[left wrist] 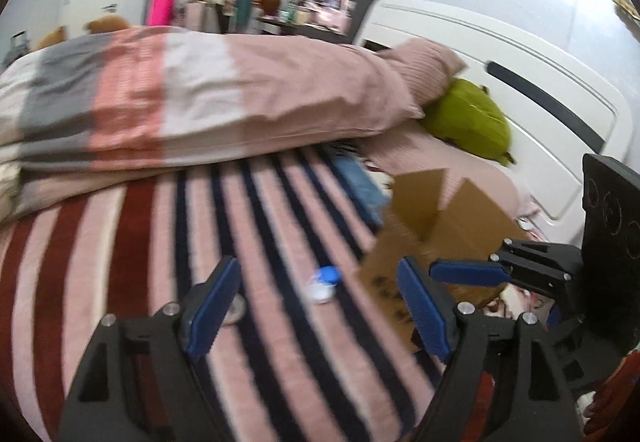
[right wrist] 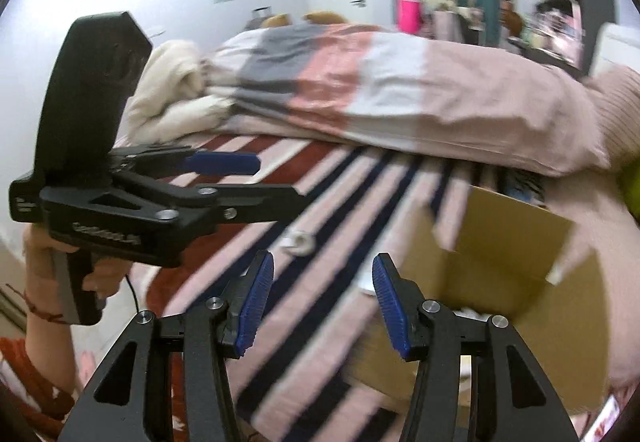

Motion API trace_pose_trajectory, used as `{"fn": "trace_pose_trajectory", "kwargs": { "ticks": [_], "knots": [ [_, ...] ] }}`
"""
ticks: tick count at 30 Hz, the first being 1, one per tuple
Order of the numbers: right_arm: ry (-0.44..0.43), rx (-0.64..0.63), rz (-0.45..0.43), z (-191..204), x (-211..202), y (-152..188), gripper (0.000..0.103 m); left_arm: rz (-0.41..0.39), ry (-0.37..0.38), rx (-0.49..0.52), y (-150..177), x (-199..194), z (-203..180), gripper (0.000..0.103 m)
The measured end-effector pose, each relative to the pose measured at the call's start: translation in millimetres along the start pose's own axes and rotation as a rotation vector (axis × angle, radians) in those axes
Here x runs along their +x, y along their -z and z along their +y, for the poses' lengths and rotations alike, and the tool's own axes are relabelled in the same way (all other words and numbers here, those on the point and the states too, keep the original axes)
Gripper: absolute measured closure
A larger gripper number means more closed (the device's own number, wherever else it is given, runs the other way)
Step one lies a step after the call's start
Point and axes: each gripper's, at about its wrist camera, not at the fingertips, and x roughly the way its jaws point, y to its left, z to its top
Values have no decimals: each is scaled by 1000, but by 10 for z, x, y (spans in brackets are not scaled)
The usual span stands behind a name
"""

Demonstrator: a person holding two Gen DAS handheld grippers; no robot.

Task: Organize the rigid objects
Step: 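Grasp the blue-and-white contact lens case with the right gripper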

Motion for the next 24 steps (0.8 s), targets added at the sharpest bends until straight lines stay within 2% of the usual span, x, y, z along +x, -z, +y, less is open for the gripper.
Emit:
{"fn": "trace_pose_trajectory", "kwargs": {
  "ticks": [3,7,9,11,13,16,20,24],
  "knots": [
    [-30,-19,38,259,272,-28,55,-8,-39,-26,156,-85,241,24],
    [-8,-20,98,482,672,127,55,-3,-73,-59,405,-109,507,24],
    [37,17,135,485,886,289,55,4,-80,-68,508,-94,582,24],
    [111,85,171,388,1103,472,53,12,-86,-80,612,-87,654,24],
    [160,161,191,258,1262,602,44,20,-81,-98,698,-81,706,24],
    [261,244,191,10,1518,759,43,23,-81,-110,768,-86,733,24],
    [359,261,148,-194,1741,719,43,20,-92,-112,819,-148,744,24],
    [399,293,140,-370,1884,646,43,10,-99,-120,812,-206,762,24]
  ]
}}
